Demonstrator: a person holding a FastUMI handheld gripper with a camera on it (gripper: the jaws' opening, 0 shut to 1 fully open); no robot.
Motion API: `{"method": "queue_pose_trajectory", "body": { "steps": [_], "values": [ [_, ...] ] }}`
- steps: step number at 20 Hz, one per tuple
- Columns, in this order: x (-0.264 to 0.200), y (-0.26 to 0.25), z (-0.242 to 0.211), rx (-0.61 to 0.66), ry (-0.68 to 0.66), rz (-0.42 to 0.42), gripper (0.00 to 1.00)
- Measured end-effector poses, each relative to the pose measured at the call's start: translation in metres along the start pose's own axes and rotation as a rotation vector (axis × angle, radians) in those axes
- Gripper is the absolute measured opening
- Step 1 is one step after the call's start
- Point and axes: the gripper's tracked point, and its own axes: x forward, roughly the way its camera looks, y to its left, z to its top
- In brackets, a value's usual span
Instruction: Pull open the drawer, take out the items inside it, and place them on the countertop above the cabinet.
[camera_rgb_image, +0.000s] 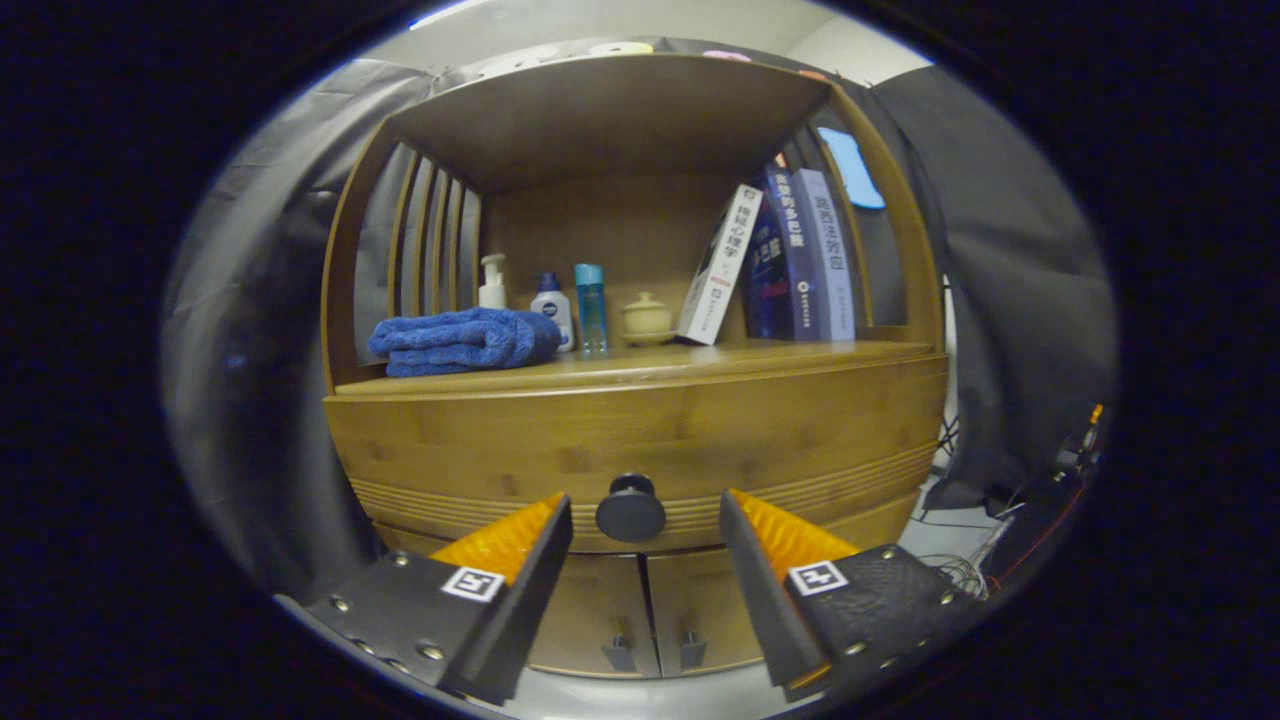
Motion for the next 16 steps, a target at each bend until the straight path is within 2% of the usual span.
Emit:
{"method": "queue_pose_trajectory", "body": {
  "steps": [2,4,5,8,12,16],
  "values": [
    [0.013,-0.003,-0.007,0.007,0.018,0.001,0.84],
    [0.005,0.005,-0.003,0.050,0.014,0.038,0.71],
    [0.025,0.008,-0.007,0.046,0.011,0.025,0.64],
    [0.022,0.007,-0.003,0.013,-0.014,-0.007,0.44],
    [0.025,0.007,-0.006,0.048,-0.032,-0.039,0.45],
    [0.031,0.008,-0.015,-0.090,-0.011,0.002,0.37]
  ]
}}
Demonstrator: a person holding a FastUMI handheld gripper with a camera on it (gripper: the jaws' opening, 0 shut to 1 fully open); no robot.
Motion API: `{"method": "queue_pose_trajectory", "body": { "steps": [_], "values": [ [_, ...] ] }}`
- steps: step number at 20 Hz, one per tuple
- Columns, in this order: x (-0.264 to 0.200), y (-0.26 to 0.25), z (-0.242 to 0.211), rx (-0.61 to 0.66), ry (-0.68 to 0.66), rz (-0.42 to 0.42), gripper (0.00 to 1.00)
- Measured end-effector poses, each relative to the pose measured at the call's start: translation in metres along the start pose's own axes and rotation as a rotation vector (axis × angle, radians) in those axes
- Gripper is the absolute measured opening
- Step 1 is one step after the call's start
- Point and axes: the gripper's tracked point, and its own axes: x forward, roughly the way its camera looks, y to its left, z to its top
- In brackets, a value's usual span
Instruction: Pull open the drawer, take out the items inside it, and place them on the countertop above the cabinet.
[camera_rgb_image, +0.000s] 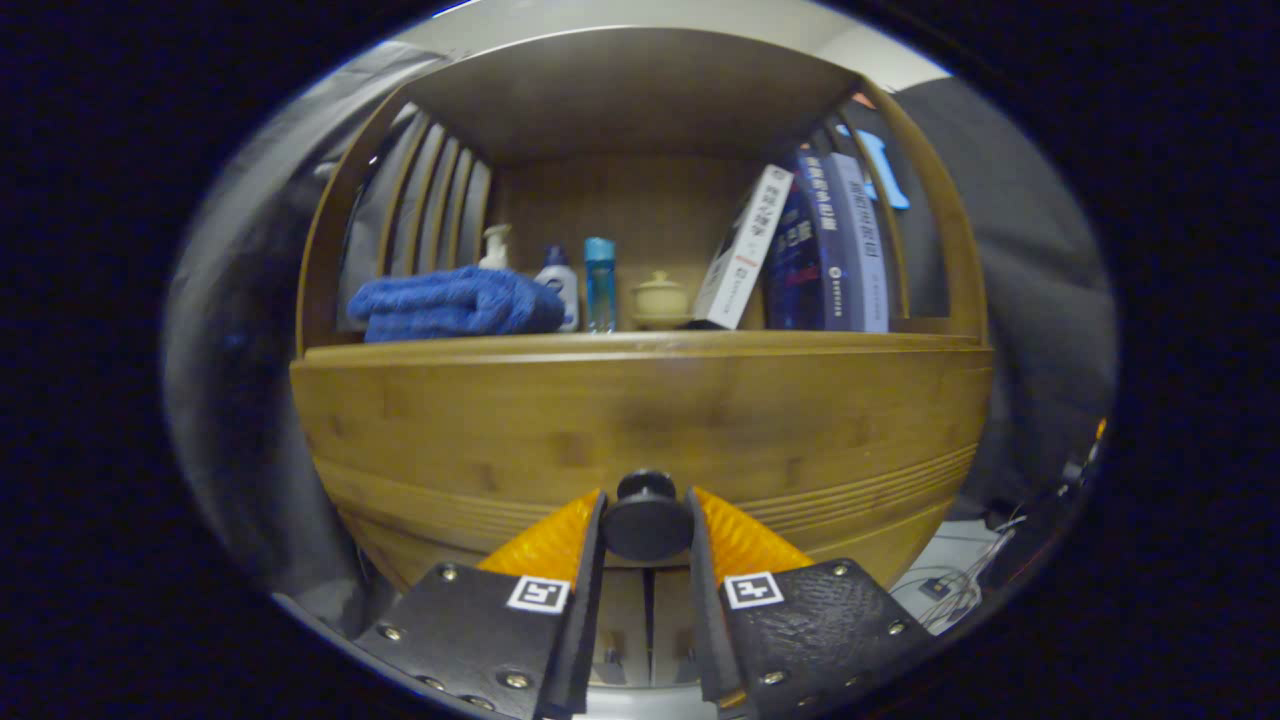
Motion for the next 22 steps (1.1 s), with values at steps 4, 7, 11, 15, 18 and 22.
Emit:
{"method": "queue_pose_trajectory", "body": {
  "steps": [4,7,11,15,18,22],
  "values": [
    [-0.020,-0.004,0.001,-0.032,-0.012,-0.015,0.31],
    [-0.042,-0.004,-0.003,-0.018,0.006,-0.007,0.31],
    [-0.072,-0.008,-0.005,-0.012,0.011,-0.023,0.31],
    [-0.102,-0.006,-0.007,0.007,0.022,-0.024,0.31],
    [-0.122,-0.004,-0.009,-0.003,0.027,-0.019,0.31],
    [-0.150,-0.005,-0.021,0.018,0.041,-0.029,0.31]
  ]
}}
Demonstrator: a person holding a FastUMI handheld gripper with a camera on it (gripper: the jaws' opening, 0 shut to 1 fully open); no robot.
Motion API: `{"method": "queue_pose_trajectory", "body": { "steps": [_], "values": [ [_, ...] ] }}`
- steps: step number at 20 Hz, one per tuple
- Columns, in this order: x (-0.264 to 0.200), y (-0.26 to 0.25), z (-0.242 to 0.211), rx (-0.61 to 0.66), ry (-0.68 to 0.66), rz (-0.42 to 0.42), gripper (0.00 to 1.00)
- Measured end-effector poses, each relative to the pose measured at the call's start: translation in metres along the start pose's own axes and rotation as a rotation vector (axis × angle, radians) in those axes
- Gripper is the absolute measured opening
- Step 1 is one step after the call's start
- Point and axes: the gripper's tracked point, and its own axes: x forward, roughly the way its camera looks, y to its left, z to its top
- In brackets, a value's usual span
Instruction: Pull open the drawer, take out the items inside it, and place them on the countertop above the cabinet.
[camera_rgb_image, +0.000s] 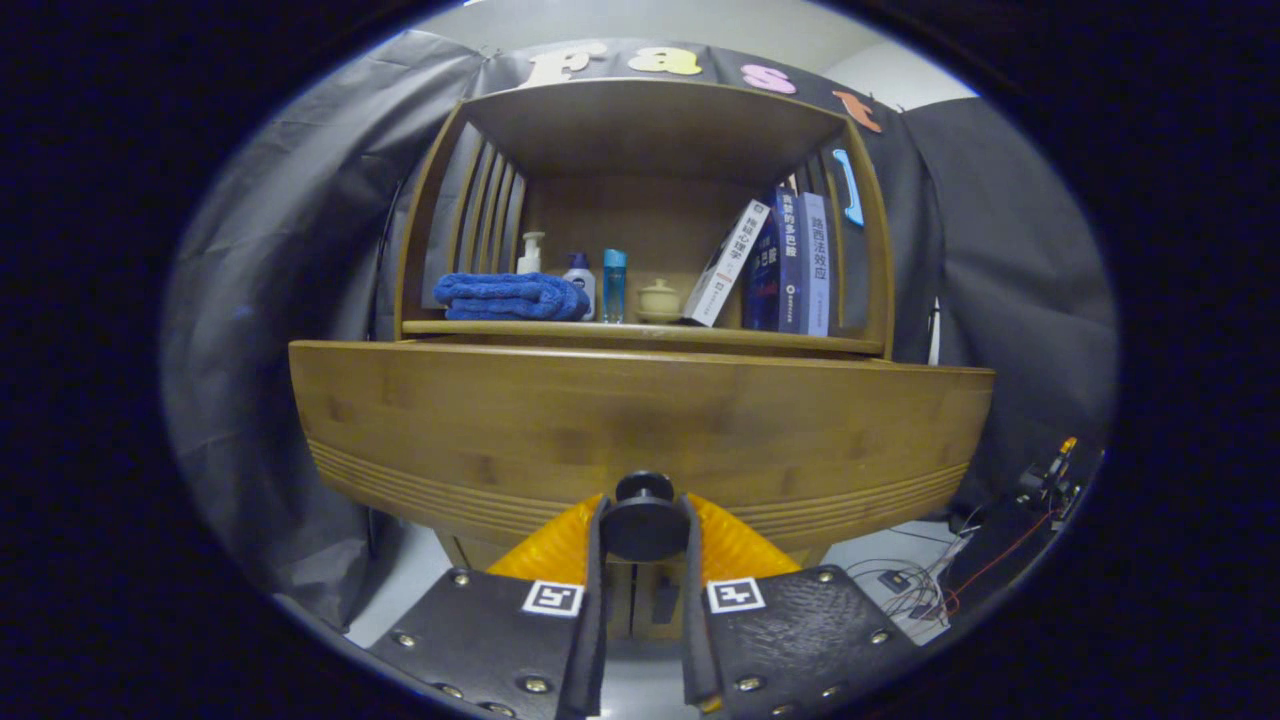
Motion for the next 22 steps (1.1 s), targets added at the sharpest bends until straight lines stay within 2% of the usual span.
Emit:
{"method": "queue_pose_trajectory", "body": {
  "steps": [4,12,17,20,22],
  "values": [
    [-0.023,0.002,0.000,-0.021,0.004,0.015,0.31],
    [-0.067,0.005,-0.017,0.024,0.030,0.027,0.31],
    [-0.080,0.007,-0.020,0.034,0.027,0.029,0.31],
    [-0.081,0.006,-0.020,-0.002,0.024,0.029,0.31],
    [-0.079,0.007,-0.020,0.017,0.037,0.042,0.35]
  ]
}}
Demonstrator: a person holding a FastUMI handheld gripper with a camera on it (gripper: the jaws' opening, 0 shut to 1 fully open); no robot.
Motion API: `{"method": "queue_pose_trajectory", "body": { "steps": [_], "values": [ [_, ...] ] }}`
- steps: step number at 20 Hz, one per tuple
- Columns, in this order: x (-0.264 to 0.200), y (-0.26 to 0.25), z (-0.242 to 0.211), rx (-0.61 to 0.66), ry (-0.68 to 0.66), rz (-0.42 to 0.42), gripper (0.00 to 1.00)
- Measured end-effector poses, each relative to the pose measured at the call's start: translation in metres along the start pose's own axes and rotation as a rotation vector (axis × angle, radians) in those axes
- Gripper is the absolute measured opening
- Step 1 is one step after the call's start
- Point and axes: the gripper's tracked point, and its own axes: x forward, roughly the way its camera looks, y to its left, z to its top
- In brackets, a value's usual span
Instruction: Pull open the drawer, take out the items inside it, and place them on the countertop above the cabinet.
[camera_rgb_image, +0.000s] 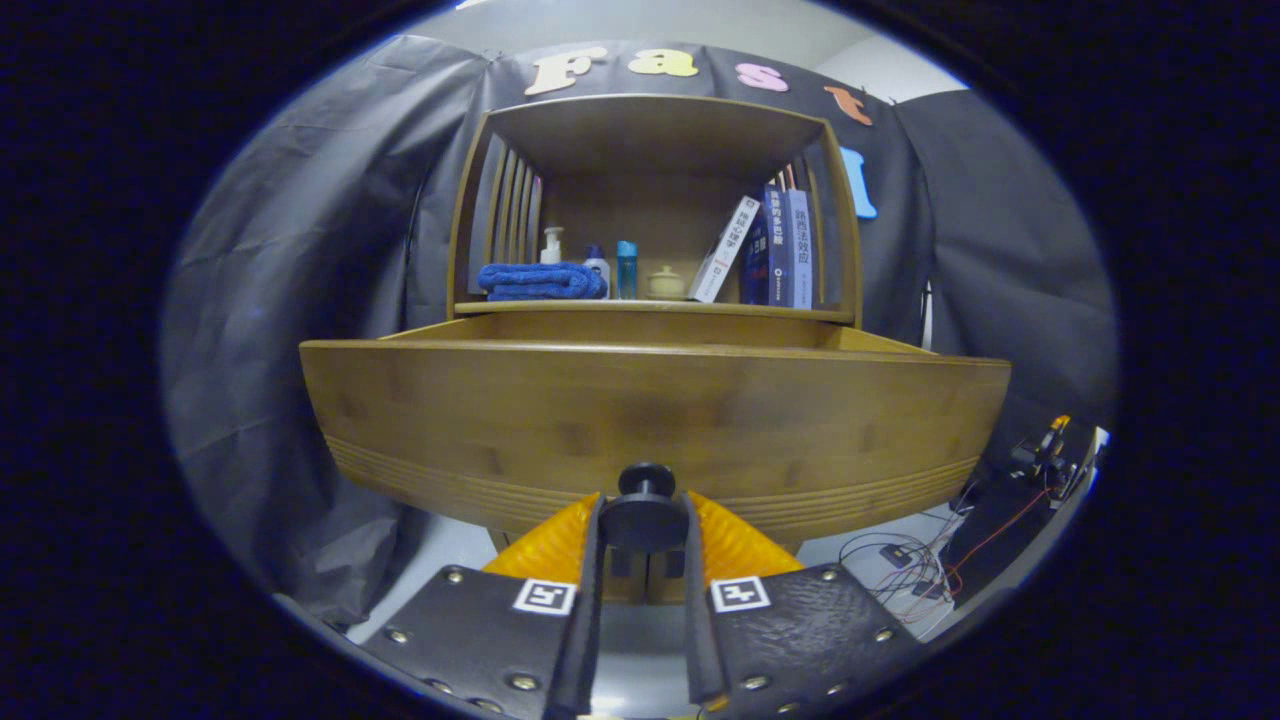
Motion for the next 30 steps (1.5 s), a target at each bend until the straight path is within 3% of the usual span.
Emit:
{"method": "queue_pose_trajectory", "body": {
  "steps": [5,6,14,22,30],
  "values": [
    [-0.015,0.005,0.059,0.007,-0.079,0.015,0.84],
    [-0.017,0.005,0.071,-0.010,-0.090,0.009,0.86],
    [0.004,0.015,0.142,-0.102,-0.123,-0.046,0.90],
    [0.066,0.029,0.141,-0.134,0.010,-0.030,0.90],
    [0.124,0.004,0.098,-0.073,0.348,-0.064,0.84]
  ]
}}
